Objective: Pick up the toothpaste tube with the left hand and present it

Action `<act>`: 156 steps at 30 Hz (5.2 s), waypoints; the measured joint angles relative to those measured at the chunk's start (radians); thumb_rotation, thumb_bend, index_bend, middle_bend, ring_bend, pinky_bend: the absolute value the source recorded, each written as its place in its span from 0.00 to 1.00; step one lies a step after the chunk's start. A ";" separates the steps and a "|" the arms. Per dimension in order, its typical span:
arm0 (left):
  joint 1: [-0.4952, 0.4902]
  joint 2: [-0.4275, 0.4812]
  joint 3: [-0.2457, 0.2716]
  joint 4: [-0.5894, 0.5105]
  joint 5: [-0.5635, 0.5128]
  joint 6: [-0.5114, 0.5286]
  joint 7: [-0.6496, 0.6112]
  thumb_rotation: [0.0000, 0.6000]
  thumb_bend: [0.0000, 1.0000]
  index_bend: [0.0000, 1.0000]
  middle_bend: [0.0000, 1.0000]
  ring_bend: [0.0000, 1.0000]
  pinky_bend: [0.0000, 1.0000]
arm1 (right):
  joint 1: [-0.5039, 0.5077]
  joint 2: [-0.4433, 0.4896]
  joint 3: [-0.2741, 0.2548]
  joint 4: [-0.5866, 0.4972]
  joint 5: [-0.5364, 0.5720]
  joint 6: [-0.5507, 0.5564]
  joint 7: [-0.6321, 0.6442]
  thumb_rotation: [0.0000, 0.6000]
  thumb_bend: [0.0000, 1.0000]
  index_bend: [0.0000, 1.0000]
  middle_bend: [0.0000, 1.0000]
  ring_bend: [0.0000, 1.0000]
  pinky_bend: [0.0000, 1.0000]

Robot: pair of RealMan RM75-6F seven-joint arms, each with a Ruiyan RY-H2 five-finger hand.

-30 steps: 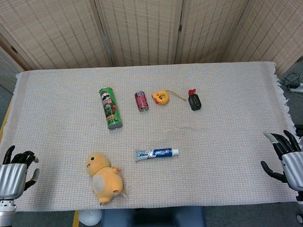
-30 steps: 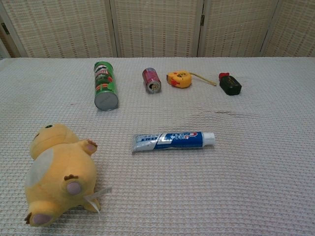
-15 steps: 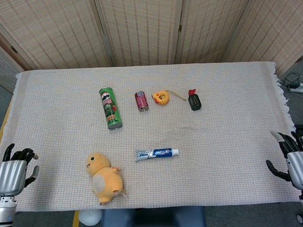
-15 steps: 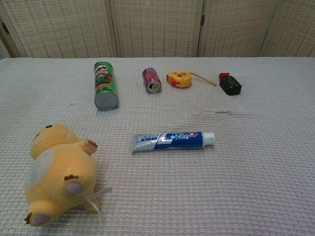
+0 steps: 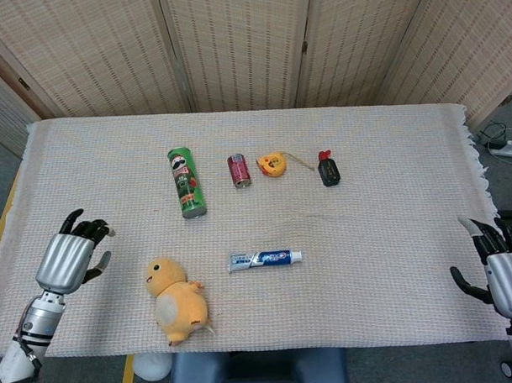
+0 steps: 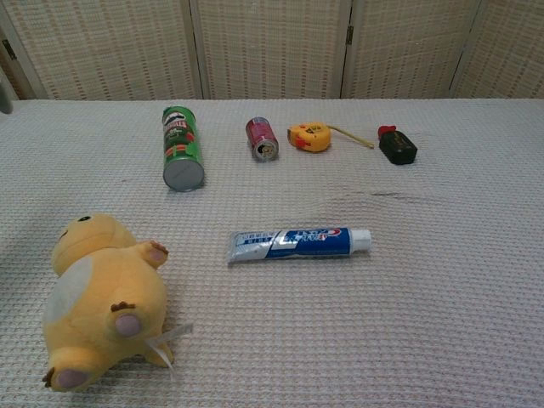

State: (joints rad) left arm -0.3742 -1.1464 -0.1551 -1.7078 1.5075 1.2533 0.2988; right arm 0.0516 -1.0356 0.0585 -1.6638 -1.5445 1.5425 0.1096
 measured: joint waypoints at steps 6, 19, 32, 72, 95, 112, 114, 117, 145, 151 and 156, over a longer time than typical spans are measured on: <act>-0.140 -0.039 -0.029 0.006 0.030 -0.135 -0.057 1.00 0.40 0.31 0.34 0.33 0.16 | -0.002 0.002 0.000 -0.007 0.000 0.000 -0.009 1.00 0.39 0.07 0.17 0.15 0.04; -0.348 -0.241 -0.050 0.080 -0.058 -0.360 0.000 1.00 0.30 0.24 0.29 0.29 0.13 | -0.010 0.014 0.000 -0.026 0.002 0.003 -0.023 1.00 0.39 0.07 0.17 0.15 0.04; -0.441 -0.452 -0.033 0.224 -0.233 -0.430 0.140 1.00 0.28 0.24 0.28 0.28 0.13 | -0.014 0.014 -0.007 -0.023 0.008 -0.009 -0.022 1.00 0.39 0.07 0.17 0.15 0.04; -0.540 -0.746 -0.015 0.505 -0.350 -0.391 0.186 1.00 0.34 0.37 0.33 0.37 0.18 | -0.028 0.007 -0.008 0.030 0.007 -0.003 0.042 1.00 0.39 0.07 0.17 0.15 0.04; -0.556 -0.809 -0.027 0.581 -0.323 -0.386 0.117 1.00 0.48 0.60 0.57 0.53 0.26 | -0.039 0.005 -0.010 0.036 0.012 0.003 0.050 1.00 0.39 0.07 0.17 0.15 0.04; -0.482 -0.634 0.018 0.506 -0.075 -0.222 -0.339 1.00 0.64 0.71 0.68 0.64 0.35 | 0.000 0.006 -0.001 -0.013 -0.058 0.000 -0.011 1.00 0.39 0.07 0.17 0.15 0.04; -0.470 -0.592 0.016 0.457 -0.055 -0.191 -0.380 1.00 0.65 0.71 0.69 0.64 0.36 | 0.018 0.003 0.003 -0.029 -0.073 -0.011 -0.027 1.00 0.39 0.07 0.17 0.15 0.04; -0.455 -0.533 0.010 0.388 -0.030 -0.153 -0.417 1.00 0.65 0.71 0.69 0.65 0.36 | 0.053 -0.006 0.016 -0.059 -0.094 -0.031 -0.056 1.00 0.39 0.07 0.17 0.13 0.04; -0.388 -0.370 -0.012 0.121 -0.003 -0.081 -0.422 1.00 0.68 0.72 0.70 0.66 0.36 | 0.392 -0.248 0.167 -0.257 -0.032 -0.311 -0.429 1.00 0.39 0.07 0.16 0.12 0.04; -0.385 -0.365 -0.011 0.100 0.006 -0.077 -0.407 1.00 0.68 0.72 0.70 0.66 0.35 | 0.438 -0.284 0.181 -0.268 0.000 -0.343 -0.499 1.00 0.39 0.07 0.16 0.12 0.04; -0.384 -0.363 -0.011 0.090 0.010 -0.077 -0.399 1.00 0.68 0.72 0.70 0.66 0.35 | 0.465 -0.309 0.189 -0.270 0.023 -0.351 -0.519 1.00 0.39 0.07 0.16 0.13 0.04</act>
State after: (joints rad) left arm -0.7579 -1.5095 -0.1665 -1.6173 1.5171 1.1763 -0.1001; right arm 0.5171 -1.3451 0.2478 -1.9338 -1.5213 1.1910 -0.4095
